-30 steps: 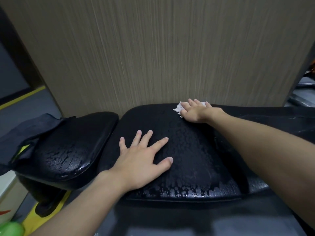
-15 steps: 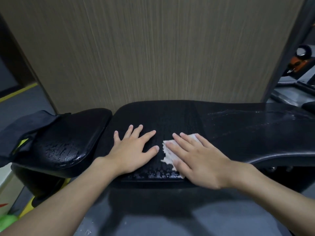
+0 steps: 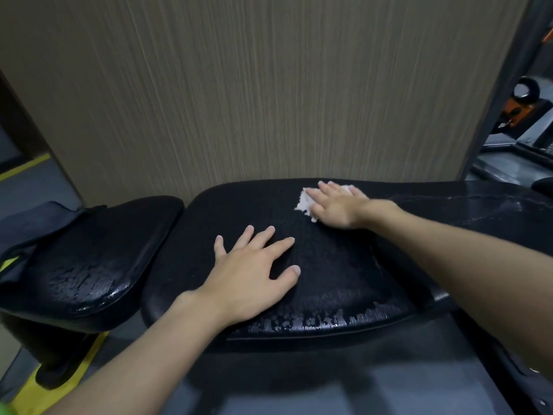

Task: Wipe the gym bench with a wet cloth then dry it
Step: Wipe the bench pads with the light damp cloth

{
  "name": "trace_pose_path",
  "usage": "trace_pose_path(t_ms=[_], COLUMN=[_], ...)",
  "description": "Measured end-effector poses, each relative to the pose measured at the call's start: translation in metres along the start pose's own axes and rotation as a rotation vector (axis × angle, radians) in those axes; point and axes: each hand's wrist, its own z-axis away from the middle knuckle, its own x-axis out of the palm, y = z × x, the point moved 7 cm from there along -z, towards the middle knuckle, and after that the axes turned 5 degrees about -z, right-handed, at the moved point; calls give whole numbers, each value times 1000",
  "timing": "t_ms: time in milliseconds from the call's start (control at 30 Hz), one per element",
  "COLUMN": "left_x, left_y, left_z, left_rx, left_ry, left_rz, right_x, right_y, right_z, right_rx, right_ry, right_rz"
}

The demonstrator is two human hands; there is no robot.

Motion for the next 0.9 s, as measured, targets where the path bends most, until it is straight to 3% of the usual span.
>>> trace_pose_path(t_ms=[233,367,700,833,900], left_x=[4,4,1,-5,-5], left_y=[-3,-3,2,12,15], left_z=[-3,-3,0,-5,-5], left_rx=[-6,-4,-20,-35,-36], left_ry=[13,15,1,-73,-78], left_rz=[-24,-23,-27,-24,-35], right_x=[-12,-1,33,24,12], right_y=[32,14,-45,-41,-32], right_z=[-48,-7,192,207,198], right_rx=[185,85,-226,-226,-193], right_ry=[6,7,16,-37,19], right_rz=[-41,-9,139,-75,-118])
